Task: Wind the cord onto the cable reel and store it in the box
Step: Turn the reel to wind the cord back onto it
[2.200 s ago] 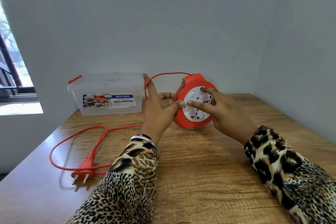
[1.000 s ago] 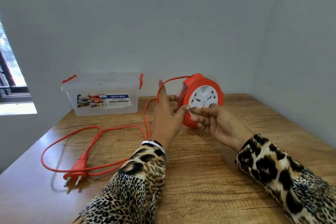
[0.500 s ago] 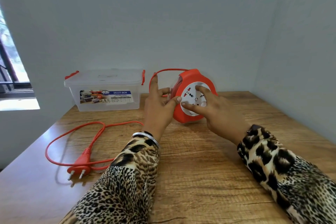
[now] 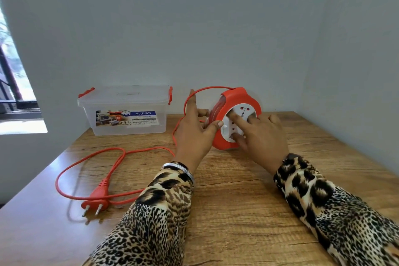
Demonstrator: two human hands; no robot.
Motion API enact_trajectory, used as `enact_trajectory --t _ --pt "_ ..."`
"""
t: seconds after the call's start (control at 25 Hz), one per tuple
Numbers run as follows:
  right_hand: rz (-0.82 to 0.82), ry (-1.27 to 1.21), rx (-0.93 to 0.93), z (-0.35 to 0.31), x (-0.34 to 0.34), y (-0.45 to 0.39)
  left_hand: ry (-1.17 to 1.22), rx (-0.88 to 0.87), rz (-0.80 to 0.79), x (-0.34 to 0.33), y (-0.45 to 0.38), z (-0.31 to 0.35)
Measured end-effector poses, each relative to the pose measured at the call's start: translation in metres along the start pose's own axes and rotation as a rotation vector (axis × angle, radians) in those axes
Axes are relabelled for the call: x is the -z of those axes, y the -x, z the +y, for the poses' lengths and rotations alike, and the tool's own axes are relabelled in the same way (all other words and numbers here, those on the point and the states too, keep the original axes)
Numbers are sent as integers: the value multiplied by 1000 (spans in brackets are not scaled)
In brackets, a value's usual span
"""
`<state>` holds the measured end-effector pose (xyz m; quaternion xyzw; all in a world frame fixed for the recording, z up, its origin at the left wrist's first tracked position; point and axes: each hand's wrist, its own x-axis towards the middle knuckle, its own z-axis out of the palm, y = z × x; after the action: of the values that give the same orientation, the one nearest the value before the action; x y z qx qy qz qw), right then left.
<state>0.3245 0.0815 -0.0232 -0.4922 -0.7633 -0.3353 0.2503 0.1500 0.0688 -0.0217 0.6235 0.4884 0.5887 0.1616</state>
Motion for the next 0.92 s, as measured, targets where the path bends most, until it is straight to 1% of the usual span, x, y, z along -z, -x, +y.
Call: enact_trajectory --t 0.08,0.16,0.24,0.28,0.32,0.44,0.48,0.56,0.64,0.68,0.72,0.76,0.8,0.84,0.88,0.92 --pt "-2 -121 -107 -4 0 3 17 18 -7 -2 1 -2" --pt "-37 -243 -213 -8 1 4 28 27 -16 -5 1 -4" --pt "-122 -407 -331 -10 0 5 20 18 -14 -7 1 -5" --pt "-176 -528 -398 -11 1 4 18 20 -12 -8 1 -5" --pt "-227 -702 -493 -12 3 2 19 26 -12 -9 1 -4" --pt "-363 -1386 -859 -15 13 -5 35 43 -9 -11 2 -5" --pt "-400 -1579 -934 -15 15 -4 42 43 -6 -11 2 -5" --pt "-426 -1880 -970 -13 15 -2 34 39 0 -11 3 -5" --pt "-404 -2016 -940 -13 15 0 35 42 9 -11 3 -6" --pt "-397 -2016 -920 -13 16 0 42 44 16 -10 3 -6" --pt "-398 -1966 -911 -13 16 0 51 46 21 -10 2 -7" --pt "-402 -1860 -907 -12 16 0 63 46 26 -10 2 -7" --pt "-391 -1693 -906 -10 16 0 78 49 28 -11 3 -8" --pt "-344 -1489 -888 -7 16 0 99 56 31 -11 3 -8" --pt "-249 -1264 -828 -1 15 2 123 68 34 -11 3 -9" --pt "-122 -1030 -697 5 15 4 145 81 35 -11 1 -10"
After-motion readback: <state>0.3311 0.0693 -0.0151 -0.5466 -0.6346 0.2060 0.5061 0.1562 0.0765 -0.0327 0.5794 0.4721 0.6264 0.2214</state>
